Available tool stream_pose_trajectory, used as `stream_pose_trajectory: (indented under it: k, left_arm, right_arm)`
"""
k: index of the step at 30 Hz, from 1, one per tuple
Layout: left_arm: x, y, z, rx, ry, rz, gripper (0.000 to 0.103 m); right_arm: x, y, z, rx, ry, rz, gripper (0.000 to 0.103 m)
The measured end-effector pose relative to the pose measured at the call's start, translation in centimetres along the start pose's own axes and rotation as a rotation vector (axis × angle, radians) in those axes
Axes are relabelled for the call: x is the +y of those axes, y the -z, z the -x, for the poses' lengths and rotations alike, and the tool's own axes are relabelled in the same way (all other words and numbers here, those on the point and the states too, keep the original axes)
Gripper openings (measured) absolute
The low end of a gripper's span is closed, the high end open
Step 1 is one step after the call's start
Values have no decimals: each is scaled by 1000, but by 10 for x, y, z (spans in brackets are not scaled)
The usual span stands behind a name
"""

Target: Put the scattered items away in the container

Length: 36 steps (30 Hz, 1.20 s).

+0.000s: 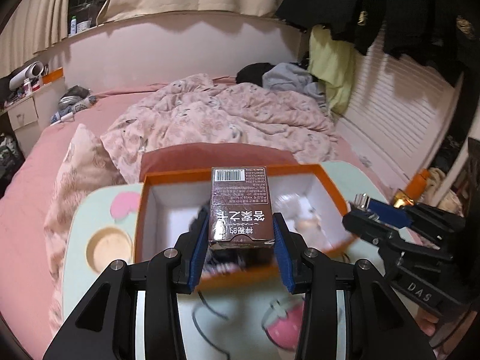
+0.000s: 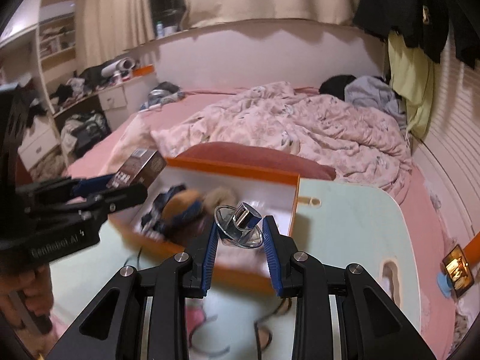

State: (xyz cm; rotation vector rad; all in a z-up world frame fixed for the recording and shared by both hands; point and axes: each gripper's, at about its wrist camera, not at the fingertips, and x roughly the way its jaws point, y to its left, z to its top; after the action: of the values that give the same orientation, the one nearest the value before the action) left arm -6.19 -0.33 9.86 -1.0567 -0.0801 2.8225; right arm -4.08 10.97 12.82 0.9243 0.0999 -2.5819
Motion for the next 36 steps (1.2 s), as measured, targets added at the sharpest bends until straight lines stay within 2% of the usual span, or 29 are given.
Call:
stream_pose_trajectory:
  k: [4, 5, 6, 8, 10, 12, 14, 17, 22, 25, 27, 32, 36]
  left_arm:
    - [5, -5, -30, 49, -54, 12, 42]
    - [7, -4, -38, 79, -70, 24, 43]
    - [8, -4, -45, 112, -89, 34, 46]
    - [9, 1, -51, 149, -121, 45, 55]
    - [9, 6, -45, 120, -126, 36, 71]
    - [7, 9, -38, 87, -148, 22, 80]
    - [7, 10, -30, 63, -156, 13, 80]
    - [9, 8, -17, 49, -125, 30, 80]
    - [8, 10, 16, 16, -86, 68, 80]
    - [-3, 28, 34, 39, -77, 46, 80]
    - [-10, 48, 37, 68, -67, 41, 80]
    - [-15, 98, 24, 171, -57, 68, 80]
    - [-6, 117, 11, 225, -71, 134, 80]
  right_arm:
    - [-3, -12, -25, 35, 45, 16, 30]
    - [-3, -11, -32, 59, 59, 23, 33]
    - [-5, -10, -39, 87, 73, 23, 43]
    - [-8, -6, -44, 99, 68, 8, 51]
    - [-6, -2, -41, 81, 63, 4, 60]
    - [-2, 2, -36, 61, 81, 14, 72]
    - [3, 3, -32, 35, 109, 36, 74]
    - [8, 2, -20, 4, 125, 48, 74]
    - [11, 4, 13, -41, 76, 17, 75]
    - [16, 21, 35, -39, 43, -4, 83]
    - [18, 36, 42, -11, 39, -14, 87]
    - [20, 81, 33, 141, 36, -11, 87]
    - [17, 106, 23, 205, 40, -49, 88]
